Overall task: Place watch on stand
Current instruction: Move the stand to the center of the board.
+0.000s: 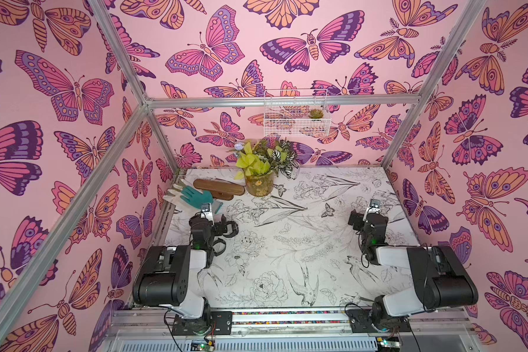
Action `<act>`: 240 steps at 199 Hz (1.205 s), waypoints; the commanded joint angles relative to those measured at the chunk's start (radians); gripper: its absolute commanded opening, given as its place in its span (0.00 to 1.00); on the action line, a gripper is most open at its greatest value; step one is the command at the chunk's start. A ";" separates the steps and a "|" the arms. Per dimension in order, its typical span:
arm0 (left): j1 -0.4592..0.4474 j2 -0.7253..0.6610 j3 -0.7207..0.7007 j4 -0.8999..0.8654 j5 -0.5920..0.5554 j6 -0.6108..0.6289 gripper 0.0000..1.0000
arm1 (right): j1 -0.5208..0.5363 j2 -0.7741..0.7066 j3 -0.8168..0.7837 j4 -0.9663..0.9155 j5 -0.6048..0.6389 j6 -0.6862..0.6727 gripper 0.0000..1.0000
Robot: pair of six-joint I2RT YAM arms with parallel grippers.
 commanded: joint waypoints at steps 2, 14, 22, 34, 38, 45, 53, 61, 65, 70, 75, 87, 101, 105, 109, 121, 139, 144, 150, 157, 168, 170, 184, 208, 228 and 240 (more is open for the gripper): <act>0.003 -0.004 0.010 -0.005 0.004 -0.006 0.99 | -0.006 0.009 -0.004 0.012 -0.006 0.011 0.99; 0.003 -0.004 0.011 -0.005 0.006 -0.006 0.99 | -0.005 0.008 -0.005 0.015 -0.006 0.011 0.99; 0.003 -0.005 0.011 -0.006 0.004 -0.006 0.99 | -0.006 0.008 -0.006 0.015 -0.007 0.011 0.99; 0.003 -0.005 0.011 -0.006 0.006 -0.006 0.99 | -0.006 0.008 -0.006 0.015 -0.006 0.011 0.99; 0.004 -0.004 0.011 -0.006 0.005 -0.006 0.99 | -0.005 0.009 -0.005 0.015 -0.006 0.011 0.99; 0.003 -0.005 0.011 -0.005 0.005 -0.005 0.99 | -0.005 0.009 -0.006 0.014 -0.006 0.011 0.99; 0.003 -0.005 0.011 -0.005 0.004 -0.006 0.99 | -0.005 0.009 -0.005 0.014 -0.006 0.011 0.99; 0.003 -0.005 0.011 -0.006 0.005 -0.007 0.99 | -0.005 0.008 -0.006 0.014 -0.006 0.011 0.99; 0.004 -0.004 0.011 -0.005 0.005 -0.006 0.99 | -0.005 0.009 -0.005 0.015 -0.006 0.011 0.99; 0.003 -0.004 0.011 -0.005 0.004 -0.006 0.99 | -0.006 0.009 -0.006 0.015 -0.006 0.011 0.99; 0.004 -0.005 0.011 -0.005 0.005 -0.007 0.99 | -0.004 0.008 -0.005 0.015 -0.006 0.010 0.99; 0.003 -0.004 0.011 -0.005 0.006 -0.006 0.99 | -0.005 0.009 -0.005 0.014 -0.006 0.011 0.99; 0.003 -0.005 0.010 -0.006 0.005 -0.008 0.99 | -0.005 0.009 -0.006 0.014 -0.006 0.011 0.99; 0.003 -0.004 0.011 -0.006 0.004 -0.007 0.99 | -0.006 0.009 -0.006 0.014 -0.006 0.011 0.99; 0.003 -0.004 0.011 -0.006 0.004 -0.008 0.99 | -0.006 0.009 -0.005 0.014 -0.006 0.011 0.99; 0.004 -0.005 0.011 -0.006 0.005 -0.007 0.99 | -0.005 0.009 -0.006 0.015 -0.006 0.011 0.99; 0.003 -0.004 0.011 -0.005 0.006 -0.008 0.99 | -0.006 0.009 -0.006 0.015 -0.006 0.011 0.99; 0.003 -0.004 0.011 -0.006 0.006 -0.008 0.99 | -0.005 0.009 -0.005 0.015 -0.006 0.011 0.99; 0.003 -0.005 0.011 -0.005 0.006 -0.007 0.99 | -0.005 0.009 -0.005 0.015 -0.006 0.011 0.99; 0.003 -0.004 0.011 -0.006 0.005 -0.008 0.99 | -0.005 0.009 -0.005 0.014 -0.006 0.011 0.99; 0.003 -0.005 0.011 -0.006 0.006 -0.006 0.99 | -0.006 0.009 -0.005 0.014 -0.006 0.011 0.99; 0.003 -0.004 0.011 -0.006 0.006 -0.007 0.99 | -0.006 0.009 -0.005 0.014 -0.006 0.011 0.99; 0.003 -0.008 0.004 0.006 0.007 -0.001 0.99 | -0.006 0.007 -0.006 0.016 -0.006 0.011 0.99; -0.017 -0.117 -0.072 0.015 0.055 0.042 0.99 | -0.004 -0.023 -0.021 0.050 -0.110 -0.046 0.99; -0.054 -0.229 -0.074 -0.090 0.003 0.047 0.99 | 0.009 -0.152 0.018 -0.153 -0.149 -0.078 0.99; -0.085 -0.311 -0.060 -0.175 -0.011 0.046 0.99 | 0.011 -0.226 0.014 -0.201 -0.134 -0.067 0.99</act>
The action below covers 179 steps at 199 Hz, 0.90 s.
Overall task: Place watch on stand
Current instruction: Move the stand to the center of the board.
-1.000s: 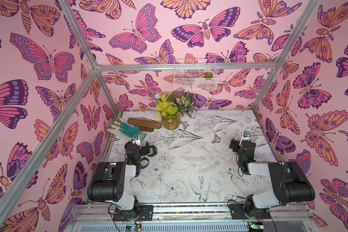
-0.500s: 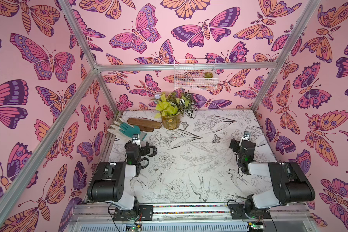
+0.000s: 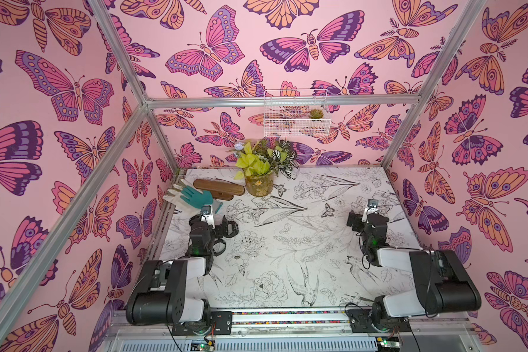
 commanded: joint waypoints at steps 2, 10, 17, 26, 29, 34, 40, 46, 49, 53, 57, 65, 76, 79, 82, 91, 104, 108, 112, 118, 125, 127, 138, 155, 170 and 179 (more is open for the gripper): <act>-0.047 -0.132 0.009 -0.152 -0.029 0.020 0.99 | 0.008 -0.142 0.019 -0.126 -0.042 -0.021 0.99; -0.073 -0.177 0.022 -0.227 -0.060 -0.009 0.99 | 0.008 -0.193 0.009 -0.138 -0.040 -0.004 0.99; -0.104 -0.218 0.040 -0.293 -0.091 -0.008 0.99 | 0.008 -0.238 0.007 -0.162 -0.045 0.022 0.99; -0.168 -0.269 0.069 -0.347 -0.170 0.019 0.99 | 0.008 -0.294 0.014 -0.216 -0.056 0.068 0.99; -0.185 -0.292 0.072 -0.360 -0.186 0.014 0.99 | 0.008 -0.311 0.018 -0.235 -0.060 0.083 0.99; -0.205 -0.315 0.080 -0.383 -0.228 -0.007 0.99 | 0.008 -0.341 0.025 -0.272 -0.063 0.118 0.99; -0.215 -0.355 0.091 -0.423 -0.241 -0.052 0.99 | 0.008 -0.376 0.036 -0.317 -0.056 0.168 0.99; -0.215 -0.388 0.108 -0.473 -0.238 -0.106 0.99 | 0.008 -0.408 0.046 -0.375 -0.020 0.240 0.99; -0.214 -0.403 0.118 -0.501 -0.240 -0.138 0.99 | 0.008 -0.424 0.052 -0.404 0.013 0.288 0.99; -0.215 -0.415 0.132 -0.540 -0.253 -0.183 0.99 | 0.008 -0.444 0.063 -0.458 0.059 0.368 0.99; -0.215 -0.430 0.147 -0.582 -0.270 -0.235 0.99 | 0.005 -0.467 0.077 -0.525 0.094 0.445 0.99; -0.214 -0.450 0.177 -0.668 -0.310 -0.345 0.99 | 0.005 -0.509 0.106 -0.672 0.133 0.566 0.99; -0.209 -0.460 0.207 -0.793 -0.360 -0.510 0.99 | 0.002 -0.561 0.117 -0.786 0.141 0.665 0.99; -0.206 -0.461 0.210 -0.814 -0.368 -0.552 0.99 | 0.001 -0.574 0.113 -0.795 0.135 0.680 0.99; -0.205 -0.461 0.206 -0.832 -0.368 -0.583 0.99 | -0.001 -0.585 0.108 -0.799 0.124 0.691 0.99; -0.187 -0.460 0.183 -0.806 -0.325 -0.612 0.99 | -0.006 -0.613 0.094 -0.800 0.078 0.716 0.99; -0.158 -0.446 0.149 -0.730 -0.248 -0.603 0.99 | -0.011 -0.635 0.098 -0.801 -0.018 0.698 0.99; -0.149 -0.436 0.148 -0.723 -0.234 -0.611 0.99 | -0.011 -0.635 0.103 -0.807 -0.047 0.688 0.99; -0.140 -0.423 0.153 -0.721 -0.224 -0.622 0.99 | -0.011 -0.634 0.108 -0.819 -0.072 0.683 0.99; -0.124 -0.398 0.173 -0.740 -0.203 -0.633 0.99 | -0.010 -0.626 0.123 -0.837 -0.103 0.678 0.99; -0.117 -0.359 0.211 -0.778 -0.189 -0.648 0.99 | -0.011 -0.612 0.137 -0.849 -0.152 0.661 0.99; -0.117 -0.348 0.227 -0.794 -0.188 -0.650 0.99 | -0.011 -0.607 0.139 -0.849 -0.168 0.654 0.99; -0.117 -0.265 0.320 -0.878 -0.192 -0.680 0.99 | -0.009 -0.581 0.155 -0.854 -0.244 0.620 0.99; -0.117 -0.131 0.473 -1.023 -0.193 -0.733 0.99 | -0.006 -0.542 0.179 -0.885 -0.309 0.592 0.99; -0.117 0.000 0.590 -1.111 -0.198 -0.783 0.99 | 0.002 -0.520 0.194 -0.922 -0.322 0.558 0.99; -0.117 0.057 0.651 -1.144 -0.197 -0.803 0.99 | 0.005 -0.514 0.193 -0.931 -0.315 0.546 0.99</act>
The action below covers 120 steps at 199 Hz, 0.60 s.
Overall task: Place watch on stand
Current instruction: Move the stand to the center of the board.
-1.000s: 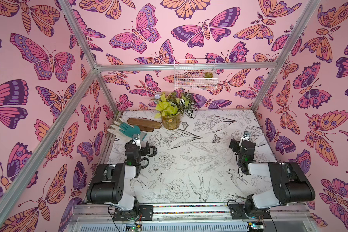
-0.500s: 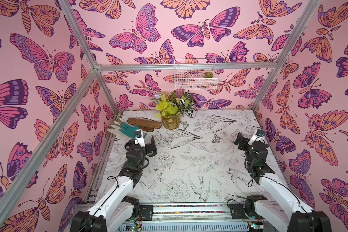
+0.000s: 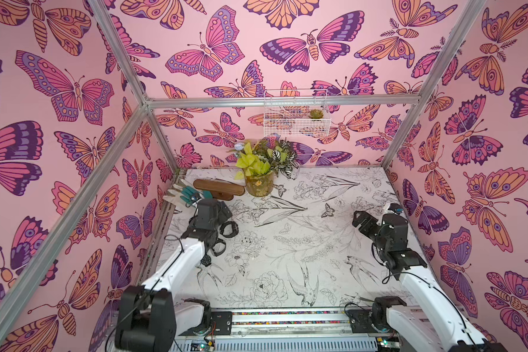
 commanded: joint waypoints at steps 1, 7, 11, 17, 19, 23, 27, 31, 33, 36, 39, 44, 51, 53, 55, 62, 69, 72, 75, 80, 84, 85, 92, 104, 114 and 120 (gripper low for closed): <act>0.004 0.129 0.144 -0.188 0.010 -0.109 0.99 | 0.012 0.014 0.037 -0.082 -0.077 -0.051 0.99; 0.004 0.167 0.185 -0.211 0.007 -0.122 0.99 | 0.012 0.013 0.035 -0.085 -0.072 -0.055 0.99; 0.004 0.192 0.215 -0.229 0.004 -0.131 0.99 | 0.012 0.012 0.031 -0.086 -0.070 -0.057 0.99; 0.005 0.228 0.260 -0.260 -0.004 -0.141 0.99 | 0.013 0.010 0.027 -0.084 -0.066 -0.058 0.99; 0.004 0.243 0.276 -0.270 -0.008 -0.145 0.99 | 0.012 0.010 0.025 -0.084 -0.066 -0.058 0.99; 0.004 0.265 0.307 -0.293 -0.017 -0.152 0.99 | 0.012 0.008 0.024 -0.083 -0.066 -0.059 0.99; 0.005 0.293 0.338 -0.315 -0.023 -0.159 0.99 | 0.012 0.008 0.020 -0.082 -0.065 -0.058 0.99; 0.005 0.318 0.367 -0.338 -0.029 -0.165 0.99 | 0.013 0.008 0.019 -0.081 -0.064 -0.056 0.99; 0.006 0.329 0.383 -0.350 -0.030 -0.167 0.99 | 0.012 0.008 0.019 -0.080 -0.064 -0.056 0.99; 0.007 0.348 0.405 -0.366 -0.033 -0.169 0.99 | 0.012 0.008 0.019 -0.079 -0.064 -0.055 0.99; 0.007 0.365 0.426 -0.377 -0.035 -0.171 0.99 | 0.012 0.008 0.017 -0.079 -0.064 -0.055 0.99; 0.007 0.393 0.461 -0.398 -0.040 -0.172 0.99 | 0.013 0.009 0.016 -0.076 -0.065 -0.054 0.99; 0.008 0.429 0.506 -0.417 -0.046 -0.173 0.99 | 0.013 0.012 0.013 -0.069 -0.064 -0.054 0.99; 0.009 0.439 0.518 -0.423 -0.049 -0.174 0.99 | 0.013 0.012 0.012 -0.067 -0.064 -0.054 0.99; 0.009 0.449 0.530 -0.428 -0.052 -0.175 0.99 | 0.013 0.014 0.009 -0.061 -0.064 -0.054 0.99; 0.011 0.484 0.571 -0.446 -0.061 -0.180 0.99 | 0.014 0.018 0.003 -0.050 -0.065 -0.052 0.99; 0.016 0.519 0.614 -0.464 -0.060 -0.184 0.99 | 0.014 0.025 -0.003 -0.042 -0.070 -0.050 0.99; 0.017 0.534 0.635 -0.474 -0.058 -0.186 0.99 | 0.014 0.027 -0.004 -0.041 -0.072 -0.049 0.99; 0.019 0.547 0.653 -0.482 -0.056 -0.188 0.99 | 0.014 0.031 -0.005 -0.042 -0.076 -0.049 0.99; 0.022 0.569 0.680 -0.492 -0.055 -0.187 0.99 | 0.014 0.036 -0.004 -0.041 -0.085 -0.049 0.99; 0.021 0.585 0.702 -0.497 -0.057 -0.188 0.99 | 0.014 0.038 -0.004 -0.039 -0.089 -0.049 0.99; 0.021 0.589 0.707 -0.500 -0.058 -0.189 0.99 | 0.014 0.038 -0.004 -0.039 -0.090 -0.049 0.99; 0.022 0.614 0.737 -0.507 -0.062 -0.192 0.99 | 0.015 0.042 -0.007 -0.032 -0.095 -0.048 0.99; 0.025 0.657 0.783 -0.515 -0.061 -0.196 0.99 | 0.016 0.043 -0.007 -0.030 -0.101 -0.045 0.99; 0.028 0.690 0.821 -0.535 -0.060 -0.204 0.99 | 0.016 0.042 -0.006 -0.028 -0.106 -0.045 0.99; 0.031 0.710 0.842 -0.550 -0.062 -0.217 0.99 | 0.016 0.040 -0.007 -0.027 -0.107 -0.045 0.99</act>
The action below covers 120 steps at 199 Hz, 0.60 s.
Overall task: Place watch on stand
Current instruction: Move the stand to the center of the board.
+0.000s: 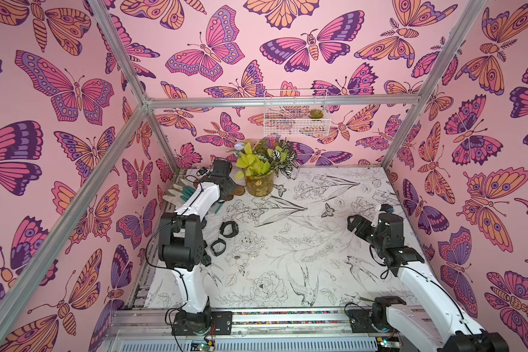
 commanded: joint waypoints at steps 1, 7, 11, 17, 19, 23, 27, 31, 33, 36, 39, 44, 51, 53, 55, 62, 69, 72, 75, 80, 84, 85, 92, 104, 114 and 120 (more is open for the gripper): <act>0.012 0.065 0.076 -0.107 -0.027 -0.042 0.99 | 0.009 -0.003 -0.005 0.017 -0.025 -0.003 0.99; 0.017 0.086 0.095 -0.123 -0.028 -0.065 0.99 | 0.010 -0.004 -0.008 0.019 -0.026 -0.002 0.99; 0.020 0.097 0.105 -0.124 -0.025 -0.076 0.99 | 0.011 -0.004 -0.008 0.023 -0.028 -0.002 0.99; 0.023 0.116 0.122 -0.125 -0.019 -0.089 0.99 | 0.010 -0.004 -0.010 0.027 -0.031 -0.002 0.99; 0.024 0.122 0.128 -0.124 -0.018 -0.092 0.99 | 0.011 -0.004 -0.010 0.028 -0.032 -0.002 0.99; 0.025 0.138 0.143 -0.125 -0.016 -0.097 0.99 | 0.012 -0.003 -0.011 0.030 -0.033 -0.002 0.99; 0.026 0.151 0.157 -0.126 -0.013 -0.101 0.99 | 0.012 -0.003 -0.012 0.030 -0.032 -0.003 0.99; 0.027 0.166 0.170 -0.128 -0.007 -0.104 0.99 | 0.013 -0.001 -0.012 0.024 -0.022 -0.006 0.99; 0.028 0.172 0.181 -0.127 -0.004 -0.104 0.99 | 0.014 0.000 -0.011 0.023 -0.020 -0.006 0.99; 0.028 0.183 0.193 -0.129 0.001 -0.106 0.99 | 0.016 0.001 -0.010 0.017 -0.008 -0.007 0.99; 0.029 0.193 0.205 -0.133 0.006 -0.108 0.99 | 0.016 0.000 -0.008 0.008 0.003 -0.007 0.99; 0.029 0.210 0.224 -0.139 0.013 -0.113 0.99 | 0.016 0.001 -0.007 0.002 0.013 -0.009 0.99; 0.030 0.232 0.246 -0.144 0.016 -0.116 0.99 | 0.016 -0.001 -0.007 -0.002 0.020 -0.014 0.99; 0.030 0.237 0.252 -0.145 0.017 -0.118 0.99 | 0.017 -0.002 -0.006 -0.002 0.022 -0.014 0.99; 0.030 0.241 0.257 -0.144 0.017 -0.119 0.99 | 0.017 -0.003 -0.007 -0.003 0.021 -0.015 0.99; 0.030 0.257 0.269 -0.147 0.014 -0.123 0.99 | 0.016 -0.006 -0.008 0.001 0.018 -0.014 0.99; 0.031 0.271 0.284 -0.147 0.010 -0.124 0.99 | 0.017 -0.006 -0.010 0.009 0.010 -0.014 0.99; 0.032 0.277 0.289 -0.149 0.011 -0.123 0.99 | 0.017 -0.006 -0.011 0.011 0.006 -0.014 0.99; 0.032 0.283 0.295 -0.151 0.012 -0.123 0.99 | 0.018 -0.007 -0.012 0.013 0.003 -0.014 0.99; 0.034 0.292 0.304 -0.153 0.015 -0.124 0.99 | 0.018 -0.006 -0.012 0.016 -0.001 -0.014 0.99; 0.036 0.300 0.311 -0.155 0.017 -0.124 0.99 | 0.018 -0.005 -0.012 0.018 -0.002 -0.014 0.99; 0.036 0.302 0.312 -0.155 0.017 -0.123 0.99 | 0.018 -0.005 -0.012 0.019 -0.003 -0.014 0.99; 0.038 0.311 0.322 -0.158 0.020 -0.124 0.99 | 0.018 -0.002 -0.013 0.020 -0.003 -0.014 0.99; 0.039 0.326 0.338 -0.157 0.023 -0.121 0.99 | 0.018 0.004 -0.012 0.021 -0.005 -0.014 0.99; 0.039 0.336 0.353 -0.157 0.025 -0.110 0.99 | 0.018 0.009 -0.012 0.025 -0.011 -0.013 0.99; 0.040 0.341 0.363 -0.158 0.029 -0.098 1.00 | 0.018 0.014 -0.012 0.027 -0.013 -0.013 0.99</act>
